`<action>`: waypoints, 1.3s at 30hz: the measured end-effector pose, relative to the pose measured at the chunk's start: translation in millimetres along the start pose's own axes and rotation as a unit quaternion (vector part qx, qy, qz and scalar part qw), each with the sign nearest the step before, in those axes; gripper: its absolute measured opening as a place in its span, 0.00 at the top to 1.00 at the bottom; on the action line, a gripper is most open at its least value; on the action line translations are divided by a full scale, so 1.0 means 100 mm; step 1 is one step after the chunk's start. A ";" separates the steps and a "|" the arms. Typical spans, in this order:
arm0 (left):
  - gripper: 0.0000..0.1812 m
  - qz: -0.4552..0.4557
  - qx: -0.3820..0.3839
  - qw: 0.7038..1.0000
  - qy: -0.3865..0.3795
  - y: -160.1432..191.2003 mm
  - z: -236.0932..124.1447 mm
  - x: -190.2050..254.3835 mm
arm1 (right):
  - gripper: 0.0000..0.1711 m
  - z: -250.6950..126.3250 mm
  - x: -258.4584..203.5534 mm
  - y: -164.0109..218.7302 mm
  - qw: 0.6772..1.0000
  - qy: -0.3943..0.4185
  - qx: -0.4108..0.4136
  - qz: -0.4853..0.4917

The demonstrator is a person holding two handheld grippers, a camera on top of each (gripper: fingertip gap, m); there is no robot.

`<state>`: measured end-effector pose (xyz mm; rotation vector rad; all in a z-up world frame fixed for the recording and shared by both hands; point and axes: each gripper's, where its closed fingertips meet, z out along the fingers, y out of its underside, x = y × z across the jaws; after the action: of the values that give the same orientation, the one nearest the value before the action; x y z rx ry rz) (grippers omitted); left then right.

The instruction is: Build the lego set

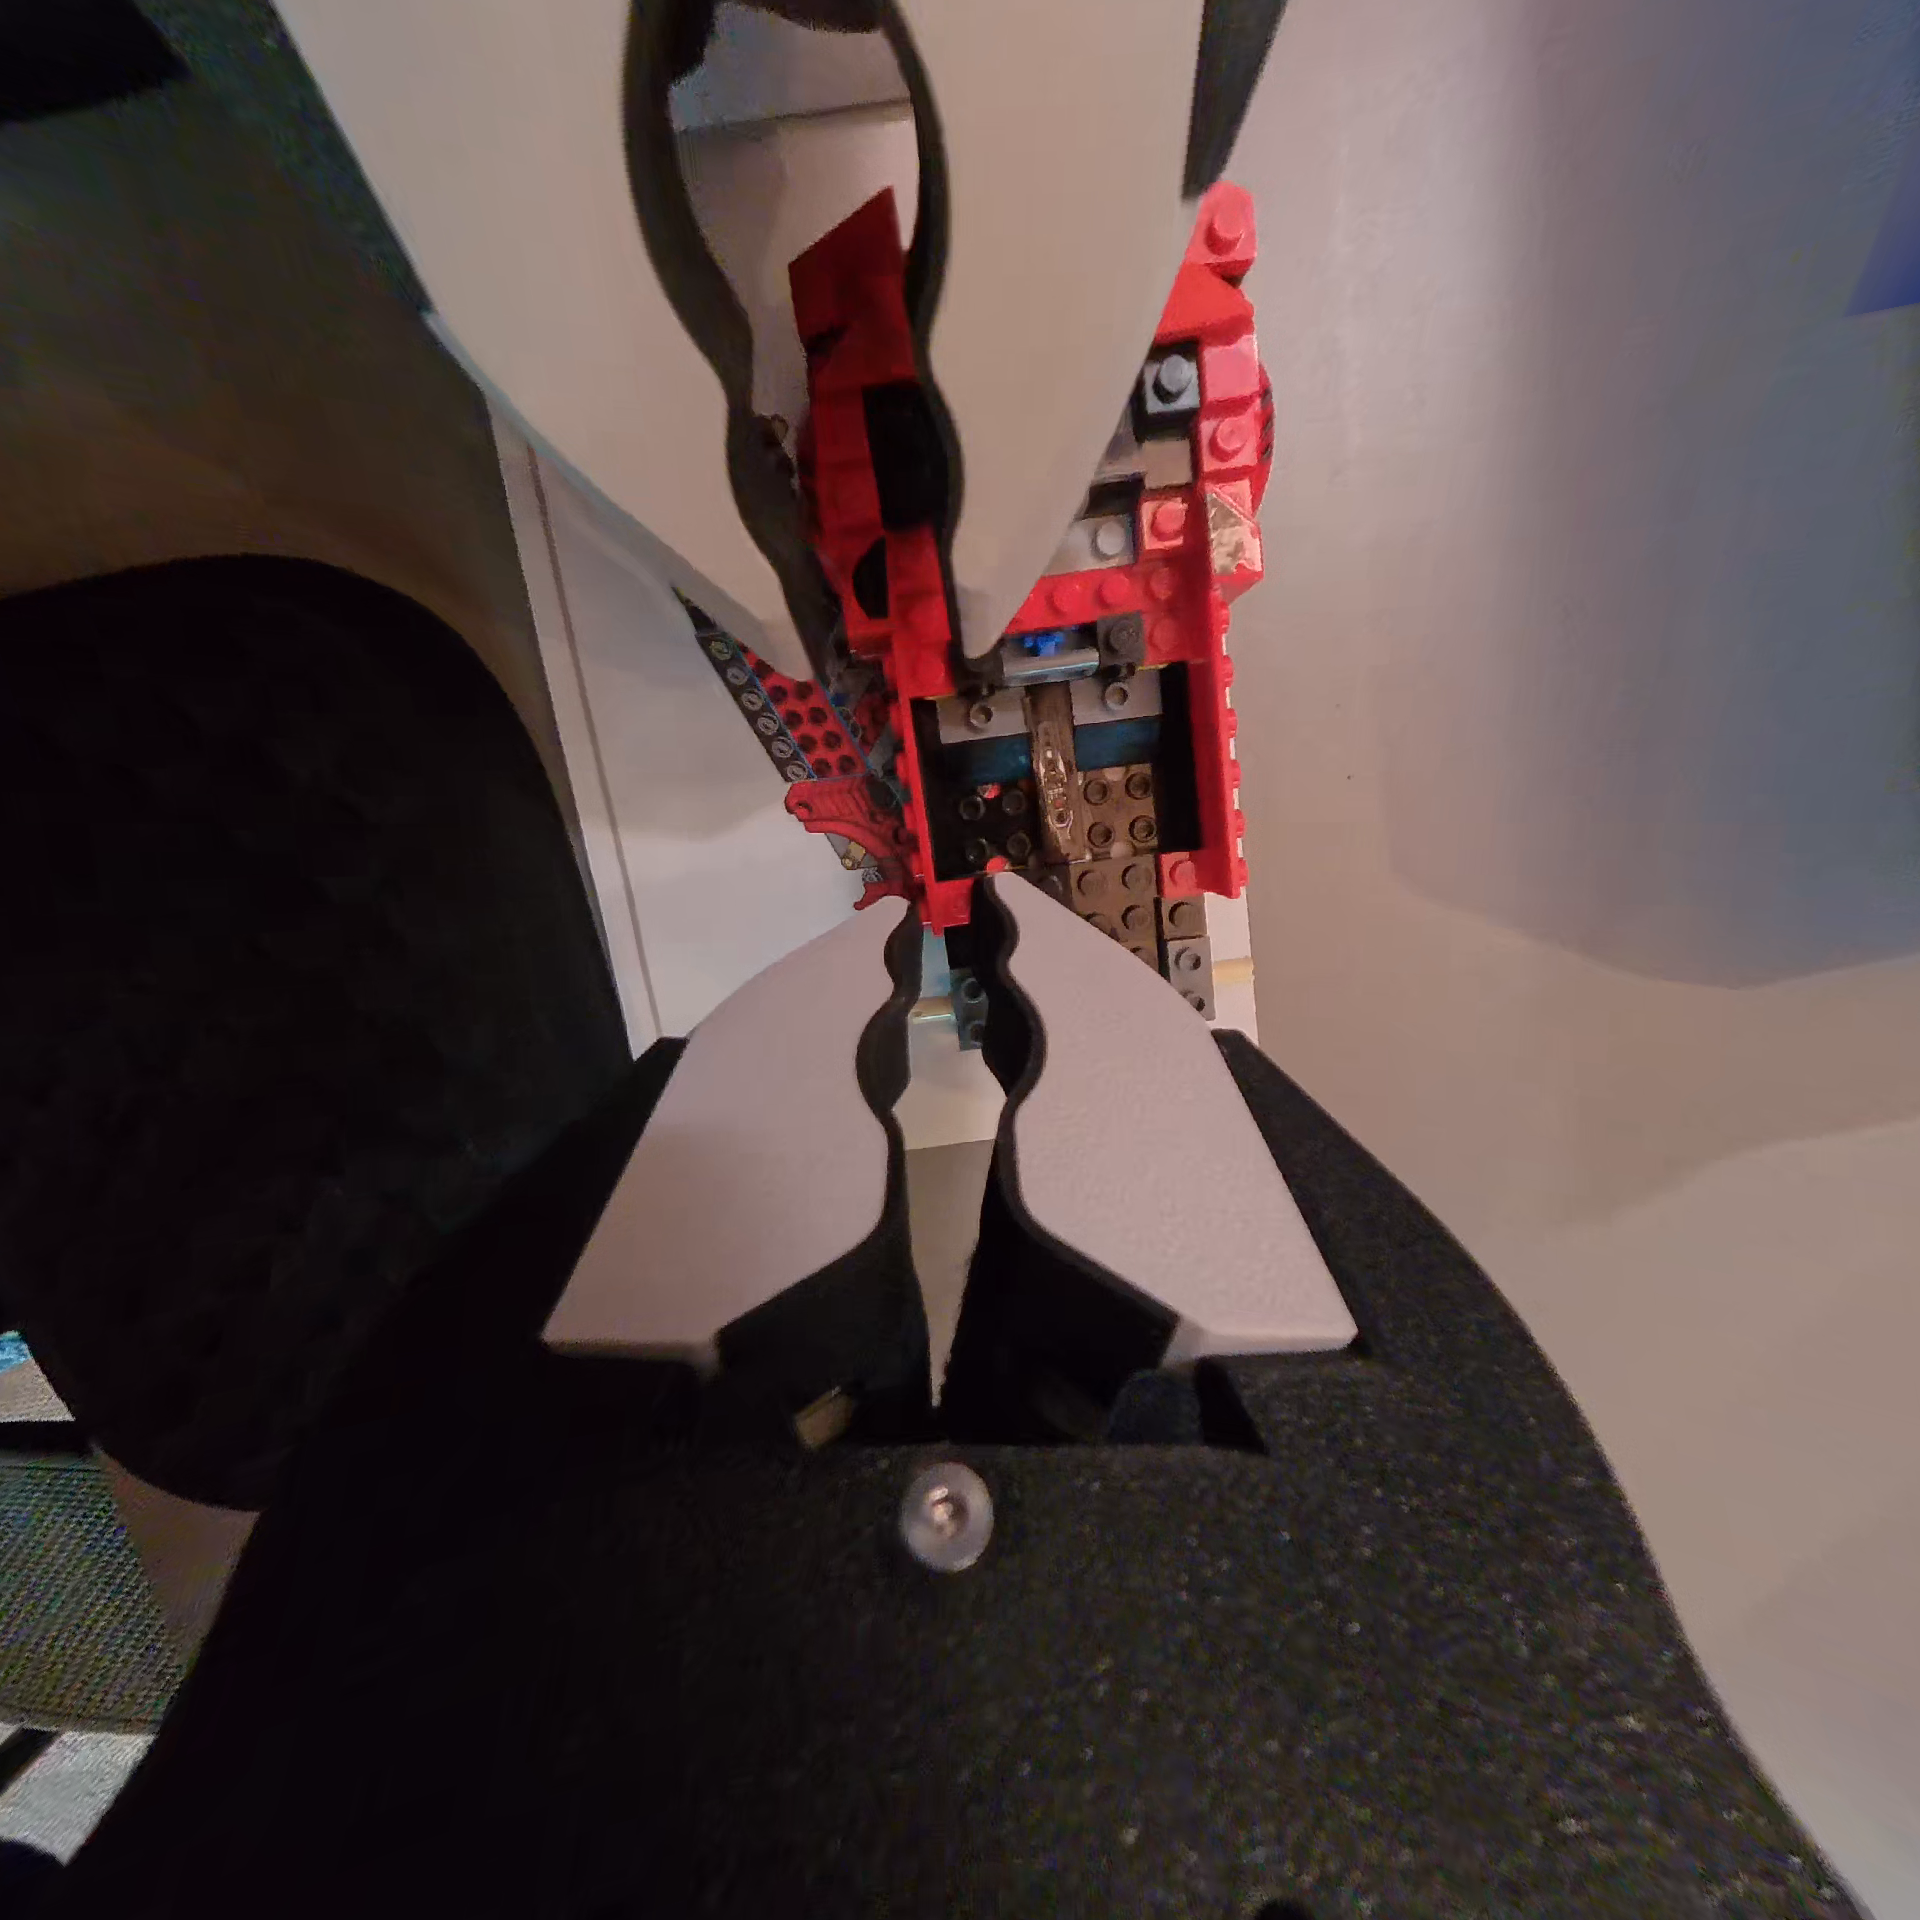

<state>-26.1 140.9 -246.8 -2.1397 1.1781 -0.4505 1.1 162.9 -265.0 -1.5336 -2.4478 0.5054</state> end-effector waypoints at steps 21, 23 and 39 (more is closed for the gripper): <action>1.00 -0.037 -0.010 0.998 0.048 0.00 0.07 0.00 | 0.94 0.00 0.01 0.01 1.000 -0.016 -0.011 0.014; 1.00 -0.041 -0.009 0.998 0.050 0.01 0.07 0.00 | 0.94 0.00 0.01 0.01 1.000 -0.017 -0.016 0.015; 1.00 -0.028 -0.046 0.998 0.042 0.00 0.06 -0.01 | 0.84 -0.12 -0.01 -0.05 0.999 -0.024 0.018 0.017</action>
<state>-22.9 143.7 -251.6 -2.2576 1.2088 -0.5245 1.3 162.4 -252.2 -1.5696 -2.4375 0.5964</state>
